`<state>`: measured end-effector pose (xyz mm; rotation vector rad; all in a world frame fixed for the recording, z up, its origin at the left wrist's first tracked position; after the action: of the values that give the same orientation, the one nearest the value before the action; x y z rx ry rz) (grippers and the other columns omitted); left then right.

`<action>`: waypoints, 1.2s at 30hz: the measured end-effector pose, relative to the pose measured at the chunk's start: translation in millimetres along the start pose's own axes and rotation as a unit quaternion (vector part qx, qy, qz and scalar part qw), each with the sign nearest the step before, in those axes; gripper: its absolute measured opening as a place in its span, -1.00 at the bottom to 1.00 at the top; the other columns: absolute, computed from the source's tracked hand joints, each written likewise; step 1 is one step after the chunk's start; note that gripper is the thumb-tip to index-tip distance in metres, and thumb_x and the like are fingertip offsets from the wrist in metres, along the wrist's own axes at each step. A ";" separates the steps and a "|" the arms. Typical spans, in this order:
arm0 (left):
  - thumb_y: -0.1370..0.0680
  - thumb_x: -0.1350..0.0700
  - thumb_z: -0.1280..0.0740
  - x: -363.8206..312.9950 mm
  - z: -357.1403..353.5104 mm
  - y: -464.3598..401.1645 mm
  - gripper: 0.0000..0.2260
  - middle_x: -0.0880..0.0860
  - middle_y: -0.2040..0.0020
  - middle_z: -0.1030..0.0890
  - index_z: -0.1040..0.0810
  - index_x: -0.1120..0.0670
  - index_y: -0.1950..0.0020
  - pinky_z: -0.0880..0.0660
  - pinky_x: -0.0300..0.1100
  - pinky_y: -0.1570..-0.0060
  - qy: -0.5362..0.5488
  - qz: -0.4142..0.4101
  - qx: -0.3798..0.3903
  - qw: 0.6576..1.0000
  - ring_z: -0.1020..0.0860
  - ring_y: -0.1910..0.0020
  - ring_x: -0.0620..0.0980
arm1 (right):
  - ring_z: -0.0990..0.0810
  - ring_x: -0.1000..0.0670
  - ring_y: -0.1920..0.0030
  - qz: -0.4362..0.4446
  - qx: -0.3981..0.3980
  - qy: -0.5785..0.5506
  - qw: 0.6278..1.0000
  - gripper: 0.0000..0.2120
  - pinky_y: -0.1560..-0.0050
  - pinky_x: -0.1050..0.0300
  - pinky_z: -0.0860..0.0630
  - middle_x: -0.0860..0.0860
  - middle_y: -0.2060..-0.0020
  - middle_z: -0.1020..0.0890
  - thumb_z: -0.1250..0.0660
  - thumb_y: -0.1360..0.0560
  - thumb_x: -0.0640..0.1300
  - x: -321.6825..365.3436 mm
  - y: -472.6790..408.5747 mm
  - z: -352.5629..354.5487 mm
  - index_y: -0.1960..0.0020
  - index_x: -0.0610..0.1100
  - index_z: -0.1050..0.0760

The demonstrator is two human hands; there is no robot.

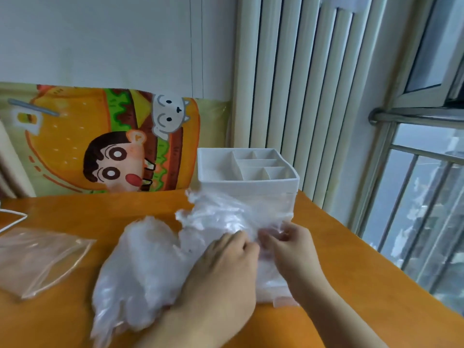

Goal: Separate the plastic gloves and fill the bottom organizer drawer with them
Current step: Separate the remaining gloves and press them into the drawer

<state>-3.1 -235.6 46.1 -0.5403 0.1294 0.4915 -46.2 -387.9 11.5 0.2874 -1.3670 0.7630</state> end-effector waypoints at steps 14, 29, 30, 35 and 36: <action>-0.59 -0.19 -0.26 17.6 -45.6 -16.0 -0.23 0.05 -0.03 -0.60 0.07 0.07 -0.63 -0.58 -0.12 0.20 -0.030 0.196 0.245 0.949 -0.62 0.15 -0.05 | -0.59 -0.10 0.32 0.129 0.030 0.335 0.933 -0.74 0.45 -0.07 -0.44 -0.01 0.37 -0.60 -0.25 -0.47 -0.38 -18.2 -23.6 8.3 0.23 -0.06 -0.53; -0.53 -0.15 -0.30 22.3 -67.5 -34.5 -0.76 0.01 0.20 -0.57 -0.52 0.02 0.13 -0.37 -0.16 0.31 0.015 0.254 0.353 0.901 -0.52 0.25 -0.02 | -0.48 -0.04 0.14 0.060 0.025 0.423 0.904 -0.83 0.36 0.10 -0.42 0.03 0.36 -0.58 -0.31 -0.43 -0.28 -27.5 -26.5 9.9 0.28 -0.07 -0.55; -0.53 -0.15 -0.32 23.5 -68.4 -36.1 -0.77 0.01 0.17 -0.57 -0.52 0.00 0.12 -0.37 -0.17 0.30 0.015 0.258 0.360 0.897 -0.53 0.23 -0.03 | -0.46 -0.04 0.14 0.059 0.025 0.424 0.903 -0.82 0.31 0.14 -0.43 0.04 0.37 -0.56 -0.30 -0.43 -0.27 -26.7 -26.0 9.3 0.29 -0.06 -0.53; -0.49 -0.18 -0.35 24.4 -73.4 -43.2 -0.69 0.04 -0.06 -0.62 -0.57 0.02 -0.06 -0.44 -0.14 0.18 0.015 0.266 0.390 0.881 -0.59 0.01 0.02 | -0.45 -0.05 0.06 0.045 0.015 0.473 0.880 -0.82 0.10 0.14 -0.48 0.01 0.16 -0.46 -0.34 -0.48 -0.24 -16.0 -25.0 11.5 0.24 -0.07 -0.40; -0.48 -0.18 -0.36 24.1 -74.8 -44.2 -0.68 0.05 -0.06 -0.62 -0.57 0.02 -0.07 -0.46 -0.14 0.16 0.017 0.266 0.394 0.879 -0.59 0.00 0.03 | -0.45 -0.05 0.05 0.037 0.014 0.479 0.877 -0.79 0.10 0.15 -0.48 0.00 0.15 -0.46 -0.34 -0.48 -0.25 -14.0 -24.4 12.8 0.24 -0.06 -0.36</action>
<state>39.9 -297.6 -3.2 0.3110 0.4976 0.9029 -40.7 -418.0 6.9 -0.1329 -0.4212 0.8234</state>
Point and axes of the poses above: each hand's wrist, its own y-axis away from the middle knuckle, its own z-axis out of the back of the hand, x = y × z, the point moved 4 cm from there along -y, towards the middle knuckle
